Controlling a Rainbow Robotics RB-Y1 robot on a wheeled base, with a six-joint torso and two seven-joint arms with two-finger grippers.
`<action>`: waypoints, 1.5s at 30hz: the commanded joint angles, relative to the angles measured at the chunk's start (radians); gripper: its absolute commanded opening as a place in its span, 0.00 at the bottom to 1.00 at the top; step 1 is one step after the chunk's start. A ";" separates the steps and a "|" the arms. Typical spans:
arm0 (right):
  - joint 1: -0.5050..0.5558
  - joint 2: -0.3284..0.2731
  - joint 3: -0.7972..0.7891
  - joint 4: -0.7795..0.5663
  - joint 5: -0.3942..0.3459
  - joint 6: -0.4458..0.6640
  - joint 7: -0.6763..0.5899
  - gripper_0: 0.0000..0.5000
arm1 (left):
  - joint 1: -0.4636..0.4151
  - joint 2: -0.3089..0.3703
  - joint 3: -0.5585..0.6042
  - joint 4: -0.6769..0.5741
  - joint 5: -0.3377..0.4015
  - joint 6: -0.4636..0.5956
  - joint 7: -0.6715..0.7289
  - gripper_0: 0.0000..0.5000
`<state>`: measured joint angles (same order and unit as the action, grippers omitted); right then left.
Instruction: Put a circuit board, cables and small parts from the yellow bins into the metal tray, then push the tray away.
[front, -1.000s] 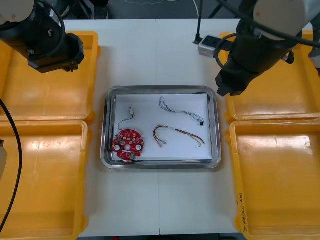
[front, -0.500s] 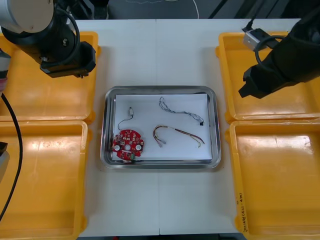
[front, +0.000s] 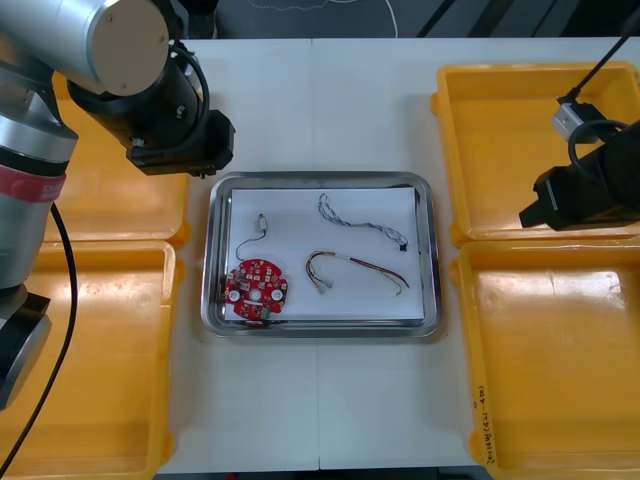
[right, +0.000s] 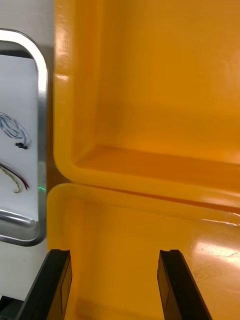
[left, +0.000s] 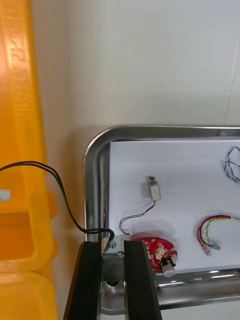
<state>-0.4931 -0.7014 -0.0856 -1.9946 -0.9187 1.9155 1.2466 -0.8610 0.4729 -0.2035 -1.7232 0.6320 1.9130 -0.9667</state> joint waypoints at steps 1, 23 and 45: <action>0.079 0.013 -0.091 -0.024 0.027 0.004 -0.026 1.00 | -0.050 -0.054 -0.057 -0.029 -0.023 0.007 0.109 0.00; 0.151 0.183 -0.129 -0.174 0.330 0.004 -0.047 1.00 | -0.052 -0.212 -0.160 0.143 -0.158 -0.006 0.128 0.00; 0.237 0.203 -0.131 -0.236 0.345 0.004 -0.041 1.00 | -0.052 -0.278 -0.209 0.295 -0.226 -0.223 0.115 0.00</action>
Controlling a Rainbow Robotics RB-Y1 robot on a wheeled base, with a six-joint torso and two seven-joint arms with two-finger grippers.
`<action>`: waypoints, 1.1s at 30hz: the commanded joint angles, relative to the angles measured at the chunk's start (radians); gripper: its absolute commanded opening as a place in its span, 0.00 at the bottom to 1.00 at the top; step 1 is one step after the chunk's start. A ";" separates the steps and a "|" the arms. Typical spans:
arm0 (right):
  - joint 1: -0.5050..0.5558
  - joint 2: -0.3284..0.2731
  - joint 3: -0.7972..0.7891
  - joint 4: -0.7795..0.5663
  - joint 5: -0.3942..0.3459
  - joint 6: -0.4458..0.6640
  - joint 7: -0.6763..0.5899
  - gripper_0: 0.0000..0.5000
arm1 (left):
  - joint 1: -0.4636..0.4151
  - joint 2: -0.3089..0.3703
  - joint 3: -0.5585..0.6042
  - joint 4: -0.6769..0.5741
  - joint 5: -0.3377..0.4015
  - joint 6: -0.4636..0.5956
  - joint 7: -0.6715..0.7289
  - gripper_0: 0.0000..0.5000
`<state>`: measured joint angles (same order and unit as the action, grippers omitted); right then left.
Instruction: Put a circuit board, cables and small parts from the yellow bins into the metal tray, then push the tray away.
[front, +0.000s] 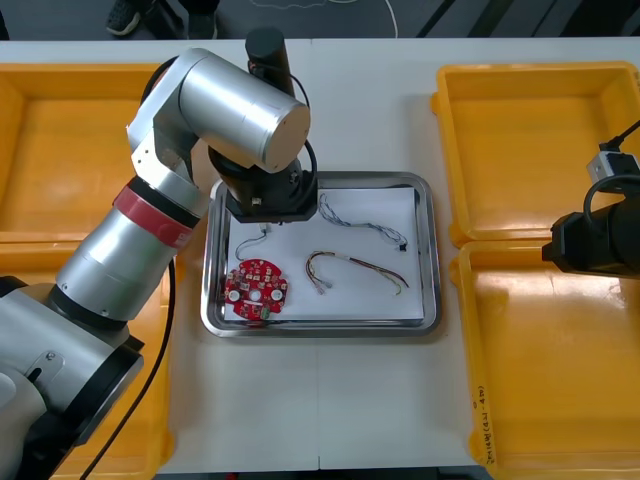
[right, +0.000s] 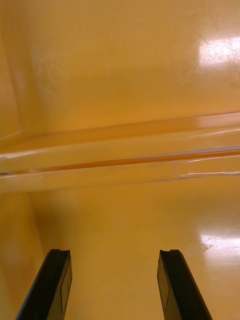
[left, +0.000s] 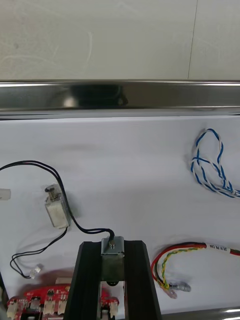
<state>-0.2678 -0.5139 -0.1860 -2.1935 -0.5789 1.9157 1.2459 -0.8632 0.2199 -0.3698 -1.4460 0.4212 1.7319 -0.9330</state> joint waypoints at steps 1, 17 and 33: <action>0.010 0.015 -0.032 -0.037 0.007 0.004 -0.040 1.00 | -0.048 -0.027 -0.043 0.019 -0.015 -0.046 0.082 0.00; 0.022 0.015 -0.029 -0.037 -0.001 0.004 -0.036 1.00 | -0.048 -0.025 -0.067 0.055 -0.027 -0.078 0.069 0.73; 0.028 0.015 -0.027 -0.035 -0.006 0.004 -0.026 1.00 | -0.050 -0.011 -0.018 -0.033 -0.039 0.003 0.072 1.00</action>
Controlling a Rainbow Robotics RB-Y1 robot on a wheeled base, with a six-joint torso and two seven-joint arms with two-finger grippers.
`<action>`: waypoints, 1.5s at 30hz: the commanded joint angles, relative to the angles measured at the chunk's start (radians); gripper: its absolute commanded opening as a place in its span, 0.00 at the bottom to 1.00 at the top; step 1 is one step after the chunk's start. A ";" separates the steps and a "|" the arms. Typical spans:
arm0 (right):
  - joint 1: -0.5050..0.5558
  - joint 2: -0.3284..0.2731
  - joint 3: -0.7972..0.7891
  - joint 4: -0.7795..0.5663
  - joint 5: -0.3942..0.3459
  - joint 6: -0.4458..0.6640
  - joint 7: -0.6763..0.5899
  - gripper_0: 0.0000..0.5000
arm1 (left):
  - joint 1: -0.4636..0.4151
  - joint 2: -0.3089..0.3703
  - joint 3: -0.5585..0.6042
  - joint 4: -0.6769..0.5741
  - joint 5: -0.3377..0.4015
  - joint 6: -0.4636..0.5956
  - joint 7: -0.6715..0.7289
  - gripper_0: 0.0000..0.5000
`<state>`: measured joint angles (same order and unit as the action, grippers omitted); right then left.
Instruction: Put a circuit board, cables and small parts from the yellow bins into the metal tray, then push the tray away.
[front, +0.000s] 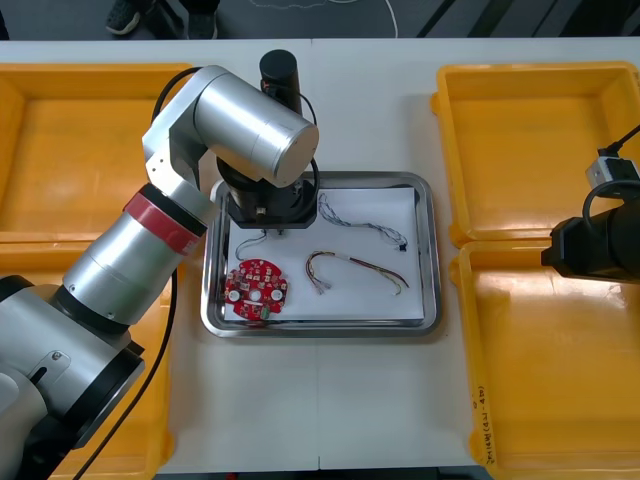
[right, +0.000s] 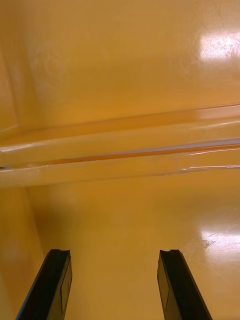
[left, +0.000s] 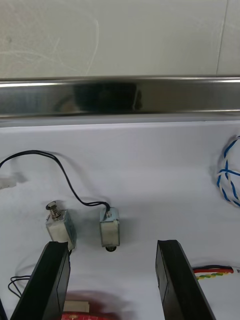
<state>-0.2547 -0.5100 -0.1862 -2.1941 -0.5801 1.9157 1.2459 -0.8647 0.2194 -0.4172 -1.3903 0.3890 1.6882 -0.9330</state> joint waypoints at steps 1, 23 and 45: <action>0.015 0.011 -0.027 -0.036 -0.006 0.004 -0.026 1.00 | -0.046 -0.005 0.031 -0.098 -0.006 0.054 0.072 1.00; 0.014 0.011 0.022 -0.053 -0.029 0.004 -0.023 1.00 | -0.045 0.244 0.204 -0.357 0.203 0.232 0.074 1.00; 0.003 -0.036 0.200 -0.179 -0.072 0.004 0.041 1.00 | 0.259 0.477 0.429 -0.635 0.340 0.232 -0.138 1.00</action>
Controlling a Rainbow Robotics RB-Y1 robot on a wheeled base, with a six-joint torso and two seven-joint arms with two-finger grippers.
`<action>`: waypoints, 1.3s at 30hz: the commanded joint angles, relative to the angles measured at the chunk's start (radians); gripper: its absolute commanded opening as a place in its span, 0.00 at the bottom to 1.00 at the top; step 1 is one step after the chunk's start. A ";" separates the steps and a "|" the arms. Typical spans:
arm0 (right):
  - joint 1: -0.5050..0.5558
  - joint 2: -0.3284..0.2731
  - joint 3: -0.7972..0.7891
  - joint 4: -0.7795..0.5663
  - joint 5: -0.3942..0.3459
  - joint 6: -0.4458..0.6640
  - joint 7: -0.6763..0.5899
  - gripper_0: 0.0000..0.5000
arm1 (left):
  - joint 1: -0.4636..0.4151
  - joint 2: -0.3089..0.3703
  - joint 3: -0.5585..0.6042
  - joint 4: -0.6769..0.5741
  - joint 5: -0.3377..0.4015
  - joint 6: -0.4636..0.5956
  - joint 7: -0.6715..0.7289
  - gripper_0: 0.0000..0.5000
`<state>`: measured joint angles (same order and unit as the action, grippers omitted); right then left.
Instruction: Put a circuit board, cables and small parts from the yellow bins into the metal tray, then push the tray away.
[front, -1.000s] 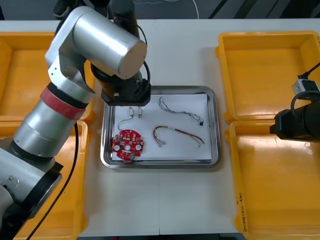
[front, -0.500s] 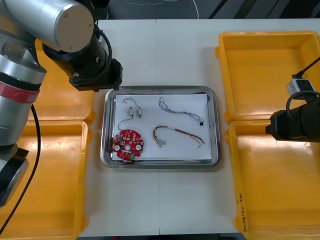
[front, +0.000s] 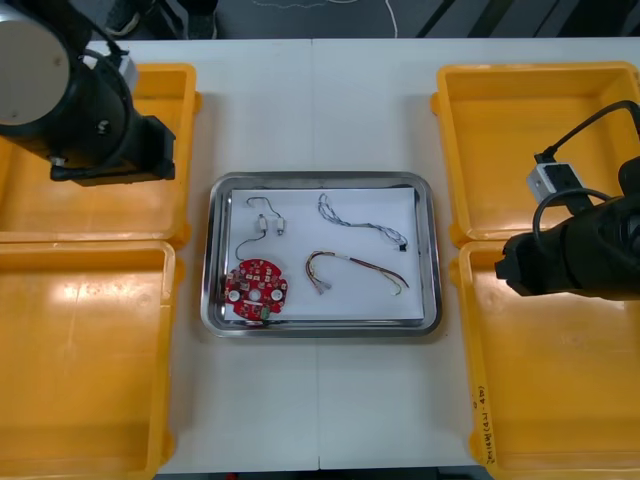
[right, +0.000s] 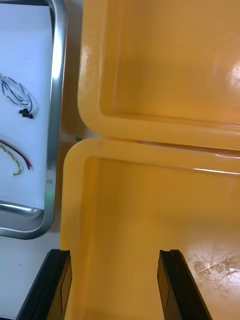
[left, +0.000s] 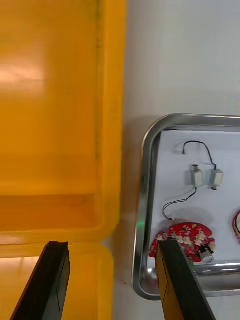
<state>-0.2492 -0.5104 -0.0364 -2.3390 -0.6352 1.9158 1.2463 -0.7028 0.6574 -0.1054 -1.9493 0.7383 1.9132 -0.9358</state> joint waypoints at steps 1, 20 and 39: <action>-0.015 -0.046 0.072 -0.034 -0.018 0.004 0.070 1.00 | 0.124 0.039 0.142 -0.092 -0.019 0.007 -0.161 1.00; -0.303 -0.079 0.438 0.055 0.002 0.004 0.414 1.00 | 0.381 0.039 0.382 -0.212 -0.045 0.007 -0.363 1.00; -0.467 -0.022 0.829 0.119 0.114 0.004 0.648 1.00 | 0.503 0.039 0.461 -0.281 -0.048 0.007 -0.368 1.00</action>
<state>-0.6674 -0.5594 0.7388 -2.2337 -0.5398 1.9159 1.8678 -0.2331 0.6586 0.3170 -2.1940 0.7009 1.9137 -1.3113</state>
